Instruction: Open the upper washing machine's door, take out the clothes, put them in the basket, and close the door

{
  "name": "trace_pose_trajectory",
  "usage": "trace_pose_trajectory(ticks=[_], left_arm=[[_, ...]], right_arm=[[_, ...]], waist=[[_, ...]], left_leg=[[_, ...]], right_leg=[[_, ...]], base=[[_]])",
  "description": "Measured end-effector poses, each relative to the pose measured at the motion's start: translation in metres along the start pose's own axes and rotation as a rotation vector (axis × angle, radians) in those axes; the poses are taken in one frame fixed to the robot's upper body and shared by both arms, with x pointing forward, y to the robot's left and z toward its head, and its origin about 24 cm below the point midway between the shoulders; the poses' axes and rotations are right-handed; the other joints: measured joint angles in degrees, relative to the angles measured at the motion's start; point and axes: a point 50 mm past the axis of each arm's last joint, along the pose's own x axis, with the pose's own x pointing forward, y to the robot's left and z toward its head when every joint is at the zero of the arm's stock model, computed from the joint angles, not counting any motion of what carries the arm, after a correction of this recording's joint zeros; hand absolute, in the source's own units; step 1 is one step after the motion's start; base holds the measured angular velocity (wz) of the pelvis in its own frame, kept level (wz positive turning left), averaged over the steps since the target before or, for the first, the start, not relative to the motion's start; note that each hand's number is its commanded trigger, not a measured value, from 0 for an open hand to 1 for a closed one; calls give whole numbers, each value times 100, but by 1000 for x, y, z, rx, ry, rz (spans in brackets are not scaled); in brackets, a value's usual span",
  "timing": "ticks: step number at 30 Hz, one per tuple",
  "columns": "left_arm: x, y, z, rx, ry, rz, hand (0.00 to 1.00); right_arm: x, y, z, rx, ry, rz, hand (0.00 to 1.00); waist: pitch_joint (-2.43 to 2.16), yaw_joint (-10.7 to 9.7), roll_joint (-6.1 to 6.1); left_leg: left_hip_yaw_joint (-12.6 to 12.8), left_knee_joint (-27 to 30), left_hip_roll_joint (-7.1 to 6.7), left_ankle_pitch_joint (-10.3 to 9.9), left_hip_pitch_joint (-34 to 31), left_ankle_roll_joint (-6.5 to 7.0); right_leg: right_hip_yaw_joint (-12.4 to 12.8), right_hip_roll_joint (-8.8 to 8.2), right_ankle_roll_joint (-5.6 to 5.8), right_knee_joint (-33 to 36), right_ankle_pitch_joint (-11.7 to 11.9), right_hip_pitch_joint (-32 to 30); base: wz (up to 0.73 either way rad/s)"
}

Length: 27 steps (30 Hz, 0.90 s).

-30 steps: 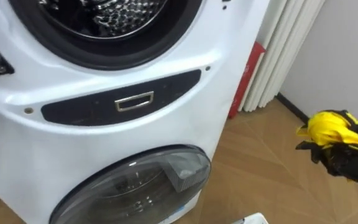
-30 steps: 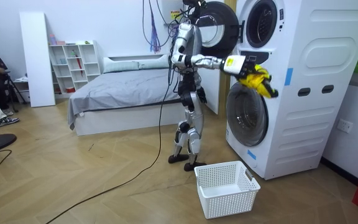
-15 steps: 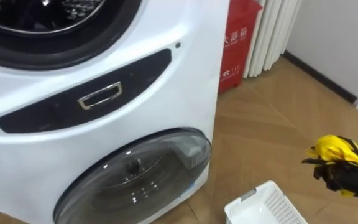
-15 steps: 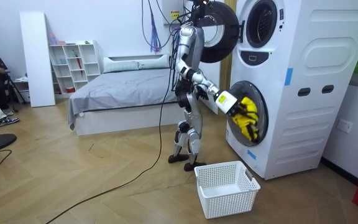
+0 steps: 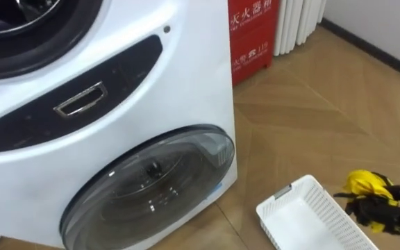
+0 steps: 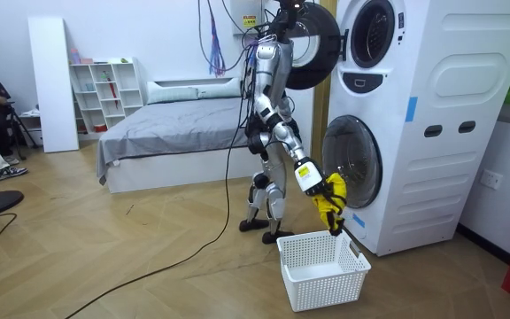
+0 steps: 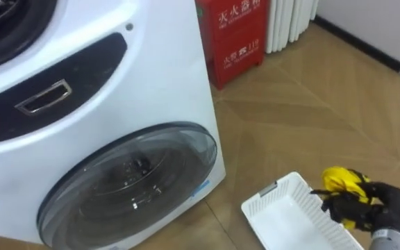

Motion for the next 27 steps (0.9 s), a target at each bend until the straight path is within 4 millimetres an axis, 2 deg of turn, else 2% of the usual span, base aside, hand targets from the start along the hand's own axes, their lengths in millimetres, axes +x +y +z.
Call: trace_pose_trajectory(ticks=[2, 5, 9, 11, 13, 14, 15, 16, 25, 27], left_arm=[[0, 0, 0, 0, 0, 0, 0], [0, -1, 2, 12, -11, -6, 0], [1, -5, 5, 42, -26, -22, 0], [1, -5, 7, 42, -30, -23, 0], [2, -6, 7, 52, -27, -28, 0], [2, -6, 7, 53, -25, -29, 0], [2, -6, 6, 55, -22, -33, 0], [2, -7, 6, 55, -20, -41, 0], [2, -7, 4, 29, -10, -54, 0], [2, -8, 3, 18, -8, -55, 0]], right_arm=[[0, -1, -6, -6, 24, -3, 100], [1, 1, -14, -23, 60, -1, 100], [1, 4, -21, -41, 84, 12, 100], [1, 4, -22, -40, 88, 14, 100], [1, 4, -25, -27, 101, 13, 100], [1, 4, -25, -22, 103, 13, 85], [1, 4, -25, -19, 103, 12, 26], [1, 4, -25, -18, 101, 12, 0], [-1, 10, -24, 16, 80, 23, 0], [-1, 10, -25, 24, 86, 19, 0]], waist=[[0, 2, 0], [2, 26, 4], [41, 97, 79], [27, 133, 121], [27, 152, 156], [26, 153, 157], [27, 155, 158], [27, 156, 158], [19, 175, 172], [18, 169, 192]], left_leg=[[-16, -2, -2, 2, -7, -4], [-93, -30, -61, 48, -6, -29], [-95, -83, -77, 85, -12, -24], [-95, -81, -81, 88, -72, -22], [-95, -78, -79, 100, -106, -31], [-95, -78, -79, 107, -108, -39], [-94, -77, -76, 117, -116, -52], [-95, -75, -73, 118, -118, -52], [-126, 9, -14, 119, -159, -54], [-155, 14, -17, 126, -164, -67]], right_leg=[[-16, -1, -14, 45, -47, -7], [5, 3, 22, 40, -100, -12], [15, 1, 17, 40, -103, -36], [17, -1, 15, 49, -101, -99], [11, -9, -35, 52, -66, -121], [12, -11, -37, 53, -67, -121], [11, -14, -41, 53, -65, -121], [5, -13, -46, 52, -67, -121], [-48, -31, -83, 57, -89, -121], [-154, -77, -109, 76, -109, -125]], base=[[12], [10], [0], [0], [0], [0], [0], [0], [2], [13]])
